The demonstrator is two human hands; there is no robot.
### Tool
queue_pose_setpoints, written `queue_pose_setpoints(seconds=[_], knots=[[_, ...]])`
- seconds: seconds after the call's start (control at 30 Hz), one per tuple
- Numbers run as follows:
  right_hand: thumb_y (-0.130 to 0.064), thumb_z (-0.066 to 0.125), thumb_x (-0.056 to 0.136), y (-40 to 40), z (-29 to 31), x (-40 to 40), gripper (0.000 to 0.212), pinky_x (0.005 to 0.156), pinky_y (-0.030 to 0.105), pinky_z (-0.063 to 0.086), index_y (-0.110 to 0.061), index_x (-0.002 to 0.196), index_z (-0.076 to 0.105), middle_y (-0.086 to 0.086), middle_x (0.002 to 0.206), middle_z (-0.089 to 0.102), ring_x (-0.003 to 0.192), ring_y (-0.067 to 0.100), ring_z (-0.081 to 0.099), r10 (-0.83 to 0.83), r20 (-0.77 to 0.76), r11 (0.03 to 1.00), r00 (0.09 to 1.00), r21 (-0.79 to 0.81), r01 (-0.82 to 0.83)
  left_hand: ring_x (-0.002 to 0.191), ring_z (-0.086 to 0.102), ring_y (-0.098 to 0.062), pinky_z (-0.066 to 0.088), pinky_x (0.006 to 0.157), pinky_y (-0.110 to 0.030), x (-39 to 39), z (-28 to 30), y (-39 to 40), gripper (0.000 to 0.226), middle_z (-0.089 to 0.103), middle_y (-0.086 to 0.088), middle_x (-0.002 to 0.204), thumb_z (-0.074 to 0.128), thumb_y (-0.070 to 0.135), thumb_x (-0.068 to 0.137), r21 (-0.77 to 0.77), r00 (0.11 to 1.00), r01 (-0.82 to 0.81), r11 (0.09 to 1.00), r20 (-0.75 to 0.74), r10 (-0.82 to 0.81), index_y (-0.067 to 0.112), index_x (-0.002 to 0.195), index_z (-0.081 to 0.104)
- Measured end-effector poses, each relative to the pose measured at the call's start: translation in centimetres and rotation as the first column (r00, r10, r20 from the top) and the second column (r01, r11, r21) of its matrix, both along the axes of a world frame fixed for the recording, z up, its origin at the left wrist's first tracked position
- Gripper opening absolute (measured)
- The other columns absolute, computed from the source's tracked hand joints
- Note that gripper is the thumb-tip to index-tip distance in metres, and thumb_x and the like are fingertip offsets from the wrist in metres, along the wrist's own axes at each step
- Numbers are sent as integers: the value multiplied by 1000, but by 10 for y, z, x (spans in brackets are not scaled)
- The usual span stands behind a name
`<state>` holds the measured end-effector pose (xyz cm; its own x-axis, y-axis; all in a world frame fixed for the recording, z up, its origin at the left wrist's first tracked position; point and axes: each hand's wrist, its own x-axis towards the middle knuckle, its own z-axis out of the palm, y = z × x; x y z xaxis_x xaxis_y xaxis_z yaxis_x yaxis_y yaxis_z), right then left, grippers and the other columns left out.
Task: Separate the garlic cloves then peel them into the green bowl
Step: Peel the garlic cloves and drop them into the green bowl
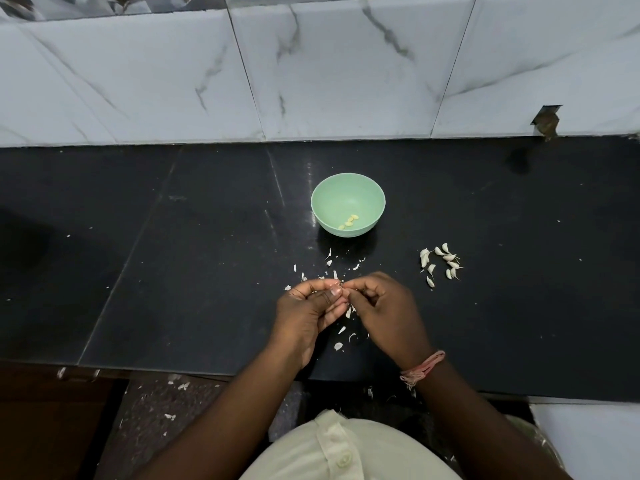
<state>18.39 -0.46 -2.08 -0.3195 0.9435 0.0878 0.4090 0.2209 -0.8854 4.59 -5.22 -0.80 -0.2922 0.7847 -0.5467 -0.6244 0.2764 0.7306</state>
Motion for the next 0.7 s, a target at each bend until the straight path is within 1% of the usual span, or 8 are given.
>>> queue_pose_setpoints(seconds=[0.1, 0.17, 0.23, 0.27, 0.37, 0.47, 0.6, 0.7], knots=[[-13, 77, 86, 0, 0, 0, 7, 69, 17, 52, -17, 90, 80, -10, 84, 69, 75, 4, 67, -6, 15, 1000, 1000, -11, 6, 78, 74, -19, 61, 69, -23, 1, -1, 0, 14, 74, -18, 90, 68, -8, 86, 6, 1000, -4, 1000, -23, 4, -6, 100, 70], [-15, 76, 86, 1, 0, 1, 3, 66, 23, 54, -17, 87, 78, -8, 82, 68, 71, 7, 66, 3, 51, 1000, 999, -6, -3, 83, 75, -22, 60, 71, -23, 1, -3, 0, 17, 75, -20, 93, 69, -9, 85, 10, 999, -7, 1000, -42, 7, -8, 102, 70], [-17, 74, 85, 1, 1, 2, 2, 66, 29, 55, -17, 85, 76, -8, 82, 68, 70, 8, 65, 16, 79, 1000, 997, 4, -16, 88, 75, -25, 60, 74, -25, 2, -3, 0, 19, 75, -23, 97, 70, -8, 84, 17, 998, 2, 1000, -64, -1, -10, 104, 70], [-17, 74, 86, 2, 1, 2, 2, 67, 29, 55, -17, 85, 75, -8, 81, 68, 70, 8, 65, 19, 85, 1000, 996, 6, -19, 89, 75, -26, 61, 76, -25, 2, -3, 0, 19, 74, -24, 99, 71, -7, 85, 23, 998, 6, 1000, -70, -4, -10, 104, 70], [-15, 73, 87, 4, 4, 3, 3, 66, 23, 54, -16, 87, 76, -9, 81, 69, 72, 6, 66, 28, 71, 1000, 997, -8, -28, 87, 75, -25, 61, 77, -26, 2, -2, 0, 16, 74, -25, 99, 71, -4, 88, 25, 997, 7, 1000, -81, -5, -9, 103, 71], [-13, 72, 88, 5, 5, 2, 5, 64, 14, 48, -16, 86, 75, -9, 81, 68, 71, 5, 65, 33, 73, 999, 997, -20, -32, 84, 74, -23, 60, 74, -26, 2, -1, 1, 15, 74, -25, 99, 70, -2, 90, 30, 996, 14, 999, -93, -11, -9, 103, 71], [-14, 72, 86, 3, 3, -1, 7, 60, 11, 42, -17, 80, 70, -8, 78, 64, 69, 6, 60, 10, 96, 1000, 995, -19, -8, 82, 73, -22, 60, 73, -25, 3, 0, 2, 14, 73, -24, 96, 68, -4, 91, 44, 997, 20, 999, -72, -17, -10, 104, 70], [-17, 71, 87, 4, 4, -2, 11, 60, 12, 41, -19, 78, 67, -9, 75, 62, 70, 5, 59, 1, 106, 1000, 994, -14, 0, 86, 73, -22, 59, 73, -25, 3, 1, 2, 15, 72, -23, 98, 70, -1, 89, 48, 999, 33, 998, -23, -32, -6, 103, 71]])
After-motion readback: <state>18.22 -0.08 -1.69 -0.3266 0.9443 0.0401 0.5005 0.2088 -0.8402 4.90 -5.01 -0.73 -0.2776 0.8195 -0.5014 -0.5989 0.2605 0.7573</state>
